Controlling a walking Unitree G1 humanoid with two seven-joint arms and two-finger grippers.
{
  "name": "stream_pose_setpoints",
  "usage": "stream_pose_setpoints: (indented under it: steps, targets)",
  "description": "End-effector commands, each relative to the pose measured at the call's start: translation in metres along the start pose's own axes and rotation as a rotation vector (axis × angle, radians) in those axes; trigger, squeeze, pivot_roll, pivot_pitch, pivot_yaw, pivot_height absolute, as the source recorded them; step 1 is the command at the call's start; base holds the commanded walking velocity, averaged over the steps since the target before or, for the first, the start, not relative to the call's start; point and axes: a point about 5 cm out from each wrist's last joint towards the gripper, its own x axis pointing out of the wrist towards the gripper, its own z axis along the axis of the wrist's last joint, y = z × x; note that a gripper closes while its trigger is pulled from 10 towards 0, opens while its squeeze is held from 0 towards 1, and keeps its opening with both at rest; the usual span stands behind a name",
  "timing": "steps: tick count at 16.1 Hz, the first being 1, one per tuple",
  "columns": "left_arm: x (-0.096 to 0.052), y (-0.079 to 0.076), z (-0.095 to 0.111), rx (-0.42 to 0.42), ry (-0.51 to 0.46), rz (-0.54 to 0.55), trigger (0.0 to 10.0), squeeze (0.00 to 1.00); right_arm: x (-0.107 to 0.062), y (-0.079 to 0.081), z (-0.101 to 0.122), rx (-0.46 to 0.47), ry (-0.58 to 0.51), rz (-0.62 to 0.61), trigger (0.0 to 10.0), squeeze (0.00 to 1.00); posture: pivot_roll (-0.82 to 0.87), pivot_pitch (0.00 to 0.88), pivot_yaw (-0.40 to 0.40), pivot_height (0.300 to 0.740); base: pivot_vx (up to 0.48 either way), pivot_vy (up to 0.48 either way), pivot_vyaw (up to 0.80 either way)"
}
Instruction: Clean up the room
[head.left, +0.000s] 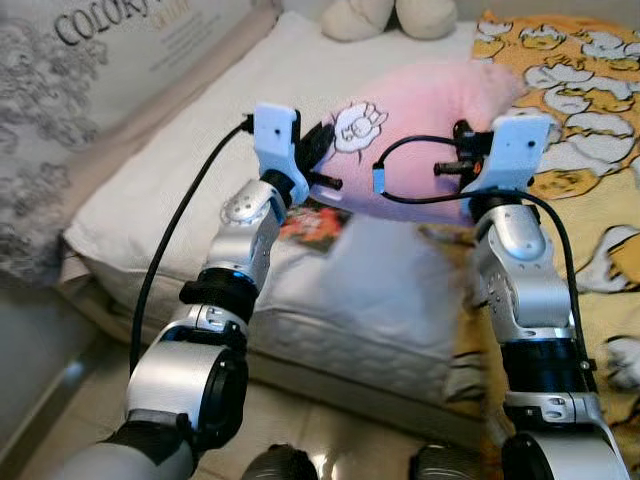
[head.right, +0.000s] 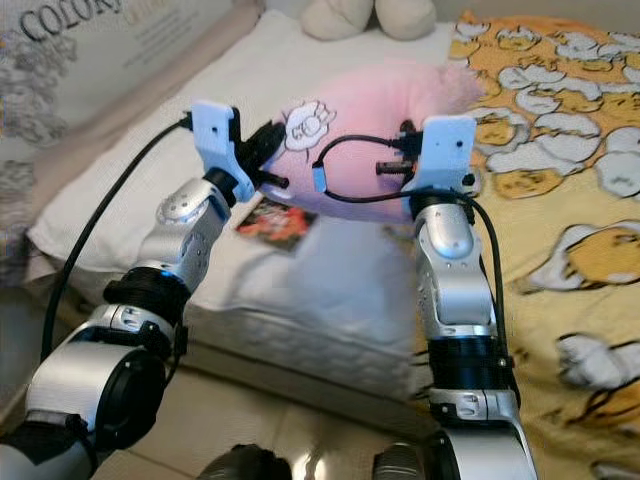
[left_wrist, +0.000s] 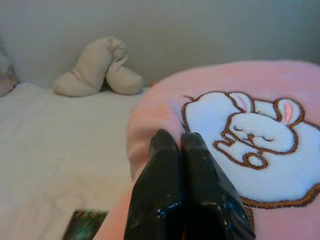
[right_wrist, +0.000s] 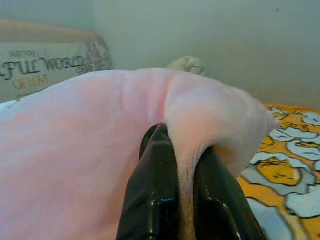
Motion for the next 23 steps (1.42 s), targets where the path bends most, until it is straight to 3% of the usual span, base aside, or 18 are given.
stream_pose_setpoints:
  steps: [1, 6, 9, 11, 14, 18, 23]
  targets:
    - [0.0, 0.0, 0.001, 0.02, -0.005, -0.005, 10.0, 0.0, 0.001, -0.001, 0.007, -0.024, -0.05, -0.003, 0.0, 0.0, -0.25, 0.0, 0.126, 0.735, 0.0, 0.48, 0.0]
    - [0.0, 0.006, -0.002, 0.032, 0.026, 0.001, 10.0, 0.0, -0.001, 0.004, -0.001, -0.063, -0.037, 0.016, 0.0, 0.0, -0.24, 0.0, 0.125, 0.735, 0.0, 0.48, 0.0]
    - [-0.001, 0.008, -0.003, 0.034, 0.028, 0.015, 10.0, 0.0, -0.002, 0.008, -0.005, -0.071, -0.027, 0.032, 0.0, 0.0, -0.24, 0.0, 0.12, 0.735, 0.0, 0.48, -0.8]
    - [-0.001, 0.008, -0.005, 0.07, 0.034, 0.058, 10.0, 0.0, -0.002, 0.009, 0.0, -0.09, -0.073, 0.044, 0.0, 0.0, -0.24, 0.0, 0.114, 0.735, 0.0, 0.159, -0.4]
    - [-0.001, 0.007, -0.005, 0.03, 0.008, 0.062, 10.0, 0.0, -0.001, 0.009, 0.002, -0.097, -0.08, 0.048, 0.0, 0.0, -0.24, 0.0, 0.104, 0.735, 0.0, 0.0, 0.0]
    - [-0.008, 0.02, -0.007, 0.009, -0.007, 0.167, 10.0, 0.0, -0.005, 0.012, -0.008, -0.094, -0.054, 0.066, 0.0, 0.0, -0.23, 0.0, 0.097, 0.735, 0.48, 0.0, 0.0]
    - [-0.01, 0.026, -0.008, 0.001, -0.002, 0.212, 10.0, 0.0, -0.003, 0.014, -0.017, -0.091, -0.026, 0.086, 0.0, 0.0, -0.21, 0.0, 0.092, 0.735, 0.469, 0.0, 0.0]
